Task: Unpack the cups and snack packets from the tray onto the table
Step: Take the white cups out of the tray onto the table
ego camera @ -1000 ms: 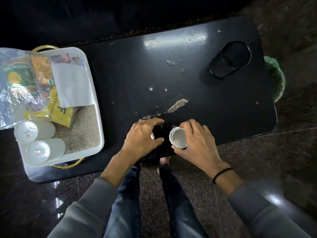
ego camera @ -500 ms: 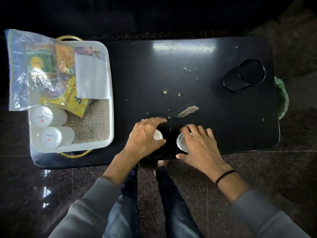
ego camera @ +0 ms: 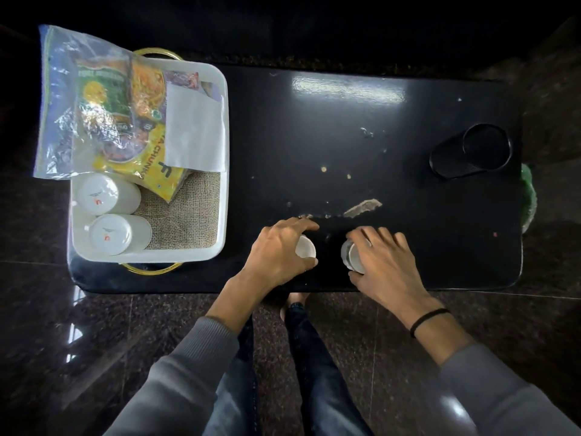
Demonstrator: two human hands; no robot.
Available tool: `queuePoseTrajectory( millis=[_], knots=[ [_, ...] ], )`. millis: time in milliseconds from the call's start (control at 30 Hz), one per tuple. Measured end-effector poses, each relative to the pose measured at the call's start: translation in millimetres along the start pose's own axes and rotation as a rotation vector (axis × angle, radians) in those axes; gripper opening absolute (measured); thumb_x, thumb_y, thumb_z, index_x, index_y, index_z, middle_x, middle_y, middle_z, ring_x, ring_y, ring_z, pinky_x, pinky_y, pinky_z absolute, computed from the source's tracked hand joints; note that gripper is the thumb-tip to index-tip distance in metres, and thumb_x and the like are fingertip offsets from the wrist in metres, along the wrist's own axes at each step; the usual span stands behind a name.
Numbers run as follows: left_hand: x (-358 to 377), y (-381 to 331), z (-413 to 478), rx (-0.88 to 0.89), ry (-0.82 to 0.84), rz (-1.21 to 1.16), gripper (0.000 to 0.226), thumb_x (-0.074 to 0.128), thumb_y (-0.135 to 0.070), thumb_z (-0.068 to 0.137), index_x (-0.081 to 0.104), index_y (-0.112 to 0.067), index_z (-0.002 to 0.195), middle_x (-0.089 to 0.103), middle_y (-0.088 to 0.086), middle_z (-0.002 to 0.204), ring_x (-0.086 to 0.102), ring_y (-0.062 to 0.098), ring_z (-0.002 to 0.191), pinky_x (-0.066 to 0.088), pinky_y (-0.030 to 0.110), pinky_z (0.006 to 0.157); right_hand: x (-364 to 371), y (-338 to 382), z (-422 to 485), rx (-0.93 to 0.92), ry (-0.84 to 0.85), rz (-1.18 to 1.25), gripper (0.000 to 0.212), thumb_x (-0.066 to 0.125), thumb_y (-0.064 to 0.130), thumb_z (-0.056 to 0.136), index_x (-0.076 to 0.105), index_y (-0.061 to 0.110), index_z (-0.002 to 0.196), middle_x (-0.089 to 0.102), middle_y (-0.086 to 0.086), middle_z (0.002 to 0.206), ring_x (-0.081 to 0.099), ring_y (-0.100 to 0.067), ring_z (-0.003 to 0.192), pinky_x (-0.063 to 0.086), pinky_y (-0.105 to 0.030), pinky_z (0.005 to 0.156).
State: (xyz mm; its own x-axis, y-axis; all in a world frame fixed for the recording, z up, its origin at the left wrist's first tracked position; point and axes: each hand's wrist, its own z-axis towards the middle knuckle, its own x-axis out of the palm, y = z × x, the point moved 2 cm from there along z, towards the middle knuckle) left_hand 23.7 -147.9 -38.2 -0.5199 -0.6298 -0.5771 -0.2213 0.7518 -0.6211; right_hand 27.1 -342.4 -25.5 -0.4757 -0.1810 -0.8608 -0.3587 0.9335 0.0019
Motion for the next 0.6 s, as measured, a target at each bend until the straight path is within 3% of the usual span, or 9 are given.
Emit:
queuePoseTrajectory(
  millis=[133,300,600],
  knots=[
    [-2.9,-0.3,-1.3,0.022,-0.02,-0.01,0.059,0.075,-0.037,0.084,0.056,-0.025,0.139,0.058,-0.005,0.143,0.054,0.016,0.13,0.042,0.035,0.108,-8.5,11.8,2.1,-0.029,-0.029,0.004,0.069,0.084,0.051,0.069,0.061,0.019,0.126,0.063,0.002,0.126,0.059,-0.025,0.112,0.044,-0.041,0.092],
    [-19.5,8.0,-9.1,0.015,-0.12,-0.049,0.045,0.069,-0.027,0.09,0.061,-0.021,0.134,0.064,-0.004,0.133,0.057,0.016,0.124,0.044,0.034,0.103,-30.3,43.8,17.7,-0.105,-0.137,0.077,0.043,0.076,0.037,0.079,0.064,0.017,0.115,0.066,0.001,0.116,0.061,-0.026,0.108,0.045,-0.04,0.089],
    [-80.2,65.2,-35.5,-0.088,-0.359,-0.117,0.034,0.069,-0.021,0.088,0.066,-0.025,0.122,0.07,-0.006,0.119,0.064,0.018,0.108,0.05,0.035,0.091,-80.7,135.1,71.6,-0.287,-0.187,0.159,0.029,0.07,0.026,0.084,0.065,0.016,0.11,0.066,-0.001,0.115,0.059,-0.027,0.107,0.048,-0.041,0.09]
  ],
)
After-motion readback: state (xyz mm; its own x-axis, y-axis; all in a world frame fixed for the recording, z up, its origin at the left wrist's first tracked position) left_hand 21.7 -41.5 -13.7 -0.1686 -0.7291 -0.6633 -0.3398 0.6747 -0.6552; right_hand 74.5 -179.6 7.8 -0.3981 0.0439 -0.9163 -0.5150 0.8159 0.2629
